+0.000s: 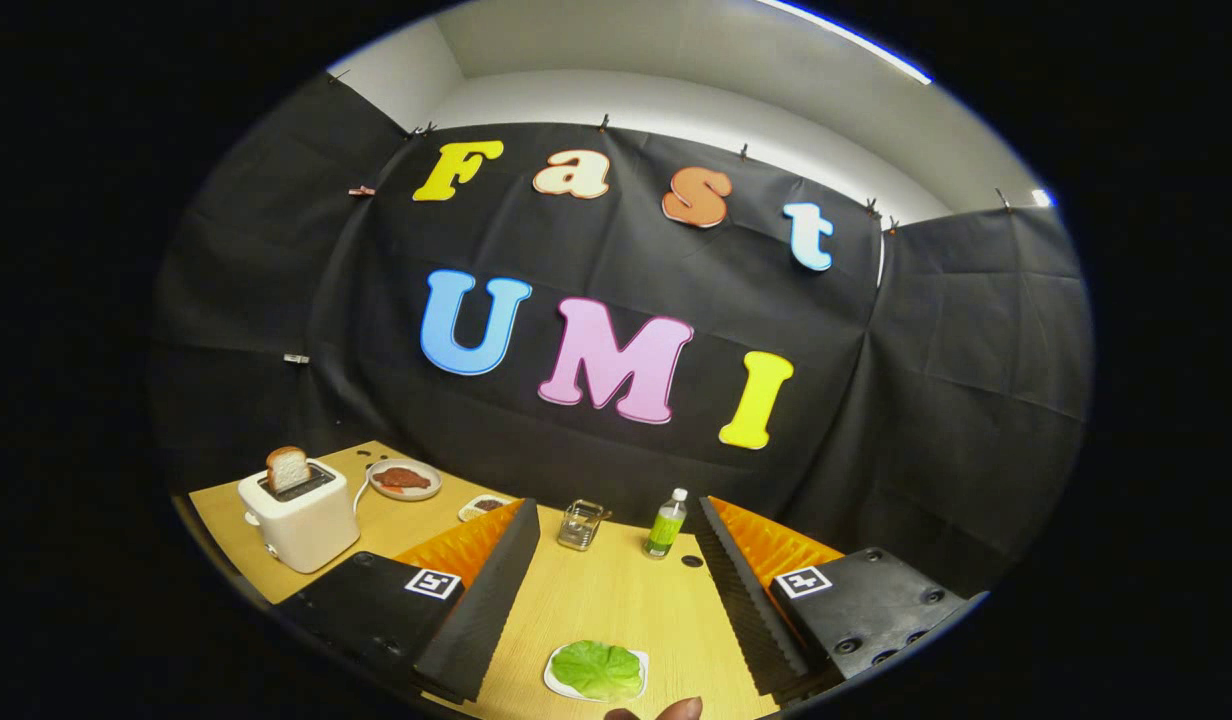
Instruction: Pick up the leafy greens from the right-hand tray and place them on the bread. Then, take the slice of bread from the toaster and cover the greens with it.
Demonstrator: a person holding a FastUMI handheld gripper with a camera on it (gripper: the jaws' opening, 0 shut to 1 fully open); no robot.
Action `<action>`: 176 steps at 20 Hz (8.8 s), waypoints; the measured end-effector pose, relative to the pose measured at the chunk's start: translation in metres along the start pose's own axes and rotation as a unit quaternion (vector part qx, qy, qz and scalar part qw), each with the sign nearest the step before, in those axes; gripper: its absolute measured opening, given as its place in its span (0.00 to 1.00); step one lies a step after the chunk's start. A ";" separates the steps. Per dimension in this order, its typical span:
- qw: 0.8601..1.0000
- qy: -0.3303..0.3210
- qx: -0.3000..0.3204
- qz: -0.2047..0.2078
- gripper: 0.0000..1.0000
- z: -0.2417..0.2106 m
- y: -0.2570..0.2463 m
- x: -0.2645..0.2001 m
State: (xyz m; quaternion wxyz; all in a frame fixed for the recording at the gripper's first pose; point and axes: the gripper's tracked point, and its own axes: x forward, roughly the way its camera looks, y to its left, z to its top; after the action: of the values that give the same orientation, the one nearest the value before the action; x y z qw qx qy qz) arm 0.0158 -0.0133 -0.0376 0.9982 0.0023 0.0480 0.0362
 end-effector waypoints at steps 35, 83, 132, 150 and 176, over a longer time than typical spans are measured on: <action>0.874 0.431 -0.020 0.226 0.07 -0.391 0.025 0.057; 0.958 0.151 0.044 0.239 0.97 -0.116 0.221 0.067; 0.938 0.197 0.009 0.284 0.11 -0.065 0.519 0.157; 0.976 0.064 0.009 0.207 0.11 0.008 0.296 0.114; 0.941 0.240 0.206 0.123 0.11 -0.196 0.263 0.086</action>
State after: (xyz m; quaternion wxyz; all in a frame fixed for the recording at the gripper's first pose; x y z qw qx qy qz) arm 0.0637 0.2553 -0.2388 0.9224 0.2054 0.2920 0.1473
